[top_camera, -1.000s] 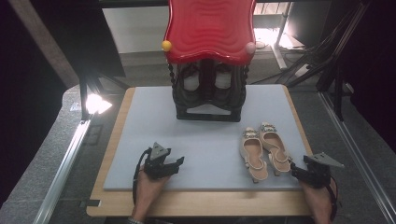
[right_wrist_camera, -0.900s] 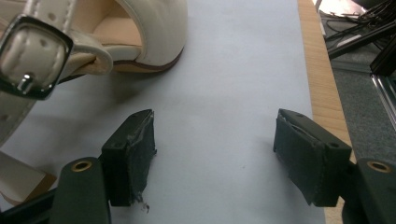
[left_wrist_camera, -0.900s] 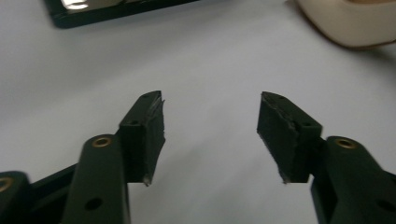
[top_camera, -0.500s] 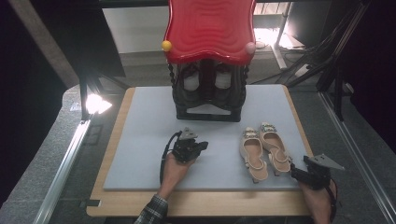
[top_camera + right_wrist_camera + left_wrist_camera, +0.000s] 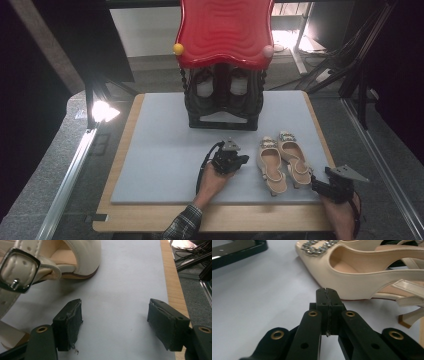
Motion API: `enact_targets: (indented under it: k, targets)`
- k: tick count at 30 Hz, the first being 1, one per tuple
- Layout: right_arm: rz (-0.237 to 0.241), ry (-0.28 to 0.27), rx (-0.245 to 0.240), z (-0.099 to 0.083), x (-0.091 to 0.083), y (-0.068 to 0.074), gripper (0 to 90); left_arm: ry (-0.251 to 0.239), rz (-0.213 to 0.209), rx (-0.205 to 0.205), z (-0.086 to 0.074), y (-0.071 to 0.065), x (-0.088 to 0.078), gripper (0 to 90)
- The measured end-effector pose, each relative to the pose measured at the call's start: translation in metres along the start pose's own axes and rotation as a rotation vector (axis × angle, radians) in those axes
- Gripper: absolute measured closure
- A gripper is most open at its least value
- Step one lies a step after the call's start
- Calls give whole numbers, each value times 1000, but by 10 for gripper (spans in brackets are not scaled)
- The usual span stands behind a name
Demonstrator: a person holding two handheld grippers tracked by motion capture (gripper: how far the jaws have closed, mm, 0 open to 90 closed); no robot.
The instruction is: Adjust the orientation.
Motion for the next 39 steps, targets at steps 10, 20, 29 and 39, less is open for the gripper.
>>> enact_targets:
  k: [10,20,29,39]
  targets:
    - [-1,0,-3,0,0,0,276,-15,18,13,31,-6,7,777]
    - [3,2,-5,0,0,0,266,35,112,23,56,-7,32,677]
    - [4,2,-6,0,0,0,263,56,145,-28,51,-2,43,668]
    - [4,2,-7,0,0,0,262,83,201,-37,53,-4,47,718]
Point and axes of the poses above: each handheld gripper's, and its own axes: x roughly forward along the jaws, z roughly out of its top, y roughly to its left, the point moved 8 cm from there along x, roughly forward along the jaws, and after that the axes turned 14 degrees about y, right-handed, at the moved point
